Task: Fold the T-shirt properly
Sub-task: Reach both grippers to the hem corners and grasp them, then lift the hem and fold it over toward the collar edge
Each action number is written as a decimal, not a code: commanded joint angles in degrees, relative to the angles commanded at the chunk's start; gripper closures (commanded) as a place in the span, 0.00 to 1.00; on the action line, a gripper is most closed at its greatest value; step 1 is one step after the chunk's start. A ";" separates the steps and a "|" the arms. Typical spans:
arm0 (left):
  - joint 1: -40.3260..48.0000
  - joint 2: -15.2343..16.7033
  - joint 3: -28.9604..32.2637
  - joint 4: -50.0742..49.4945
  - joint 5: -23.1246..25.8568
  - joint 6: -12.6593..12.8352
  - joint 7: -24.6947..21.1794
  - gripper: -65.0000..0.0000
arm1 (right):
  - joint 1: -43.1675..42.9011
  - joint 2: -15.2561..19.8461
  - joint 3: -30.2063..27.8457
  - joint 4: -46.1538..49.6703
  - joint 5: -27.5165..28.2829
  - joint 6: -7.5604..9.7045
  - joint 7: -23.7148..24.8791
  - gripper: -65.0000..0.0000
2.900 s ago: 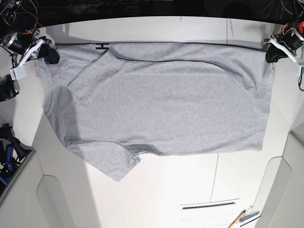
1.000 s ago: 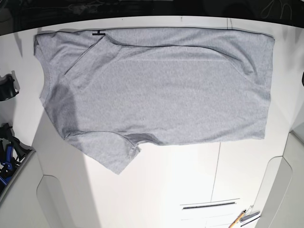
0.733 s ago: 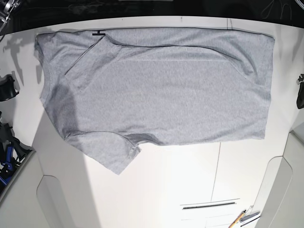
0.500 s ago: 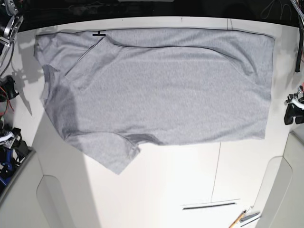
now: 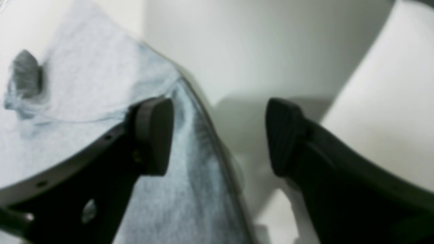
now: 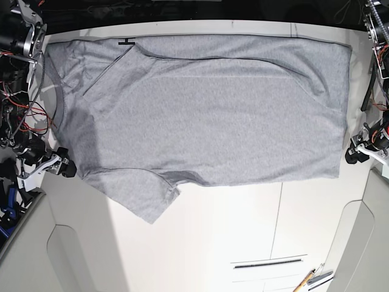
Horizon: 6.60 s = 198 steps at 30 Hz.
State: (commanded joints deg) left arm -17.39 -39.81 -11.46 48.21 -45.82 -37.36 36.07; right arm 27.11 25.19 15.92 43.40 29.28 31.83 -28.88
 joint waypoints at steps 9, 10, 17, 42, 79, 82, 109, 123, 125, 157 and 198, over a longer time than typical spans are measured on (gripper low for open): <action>-0.07 4.79 0.52 -1.46 0.48 -0.42 -0.13 0.44 | -0.02 -0.31 0.00 -4.63 -0.37 0.11 0.85 0.35; -0.07 5.53 0.52 -1.46 1.16 -0.44 -0.15 0.44 | -0.02 -0.46 0.02 -4.63 -0.37 0.11 0.85 0.35; -0.09 6.64 0.52 -1.46 2.64 -0.42 -1.60 0.44 | -0.02 -2.80 0.00 -4.63 -0.04 1.01 0.81 0.35; -3.61 7.28 0.52 -3.17 11.17 4.66 -9.57 0.44 | 0.00 -8.22 -3.32 -4.61 0.72 1.66 -0.50 0.35; -6.25 10.58 0.52 -9.62 10.69 -0.42 -9.09 0.45 | 0.00 -8.22 -3.32 -4.57 4.35 2.08 -4.35 0.35; -6.25 10.60 0.52 -9.60 10.69 -0.42 -8.39 0.51 | 0.02 -8.22 -3.32 -4.52 4.35 2.08 -4.35 0.36; -5.35 4.94 0.52 1.66 0.55 -2.64 6.99 1.00 | -0.20 -3.96 -3.30 14.19 12.13 2.10 -18.49 1.00; 11.41 -1.09 0.52 21.42 -6.27 -2.64 13.51 1.00 | -11.76 1.77 -3.13 25.88 21.14 2.89 -23.96 1.00; 13.38 -1.64 0.50 23.74 -6.27 -2.64 13.68 1.00 | -14.05 1.77 -3.06 27.91 21.14 2.89 -24.09 1.00; 18.69 -1.92 0.52 27.54 -5.81 -2.64 14.99 1.00 | -16.55 -0.61 4.59 31.08 13.70 1.79 -15.28 0.51; 18.64 -0.70 0.52 27.85 -6.23 -2.64 14.99 1.00 | -6.01 -13.77 -9.18 14.51 11.17 2.14 -13.55 1.00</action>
State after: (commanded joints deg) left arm 1.26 -40.51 -10.94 76.05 -52.05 -40.00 51.07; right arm 21.10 11.42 6.74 57.91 40.45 33.98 -42.44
